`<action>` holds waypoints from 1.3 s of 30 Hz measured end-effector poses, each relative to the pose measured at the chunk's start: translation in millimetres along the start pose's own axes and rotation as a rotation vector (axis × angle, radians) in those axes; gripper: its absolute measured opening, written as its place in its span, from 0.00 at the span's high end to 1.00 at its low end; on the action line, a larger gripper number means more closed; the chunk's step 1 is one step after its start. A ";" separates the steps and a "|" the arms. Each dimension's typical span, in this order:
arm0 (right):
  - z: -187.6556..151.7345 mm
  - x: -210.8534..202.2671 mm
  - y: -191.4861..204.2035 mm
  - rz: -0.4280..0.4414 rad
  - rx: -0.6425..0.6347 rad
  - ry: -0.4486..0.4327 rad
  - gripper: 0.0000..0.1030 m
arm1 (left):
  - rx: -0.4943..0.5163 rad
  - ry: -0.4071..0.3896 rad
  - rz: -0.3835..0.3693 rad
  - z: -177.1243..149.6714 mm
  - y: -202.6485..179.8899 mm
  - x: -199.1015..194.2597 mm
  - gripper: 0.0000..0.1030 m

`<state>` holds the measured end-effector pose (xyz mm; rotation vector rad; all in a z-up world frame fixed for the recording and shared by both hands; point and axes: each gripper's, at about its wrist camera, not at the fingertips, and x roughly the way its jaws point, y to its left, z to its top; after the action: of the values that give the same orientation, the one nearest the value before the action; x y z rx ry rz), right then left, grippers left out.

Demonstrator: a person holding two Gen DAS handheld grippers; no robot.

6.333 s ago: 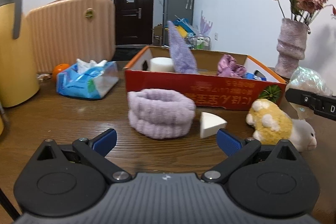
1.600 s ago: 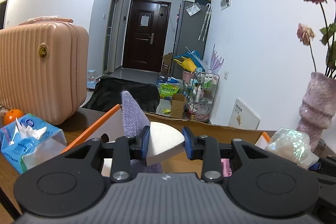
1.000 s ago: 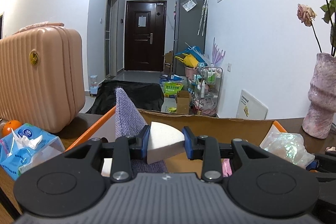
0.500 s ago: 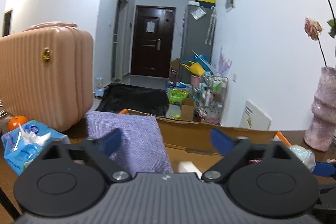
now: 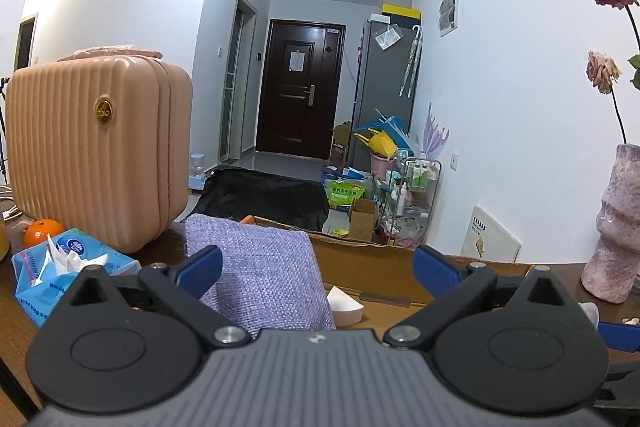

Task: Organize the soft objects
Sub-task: 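Withdraw both open tools from the box toward the remaining items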

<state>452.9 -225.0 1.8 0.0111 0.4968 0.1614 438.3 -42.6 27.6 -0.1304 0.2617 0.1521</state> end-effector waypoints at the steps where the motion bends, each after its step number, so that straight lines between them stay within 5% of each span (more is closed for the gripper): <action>1: -0.4 -0.6 0.4 0.001 0.000 -0.002 0.00 | -0.002 -0.004 0.000 0.3 0.3 -1.6 0.00; 39: -48.5 -102.4 -1.0 0.010 -0.029 -0.096 0.00 | 0.024 -0.010 0.047 -22.2 44.2 -90.9 0.00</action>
<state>341.3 -243.4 7.7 -0.0067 0.3991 0.1774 338.6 -14.6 25.8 -0.0996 0.2566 0.1965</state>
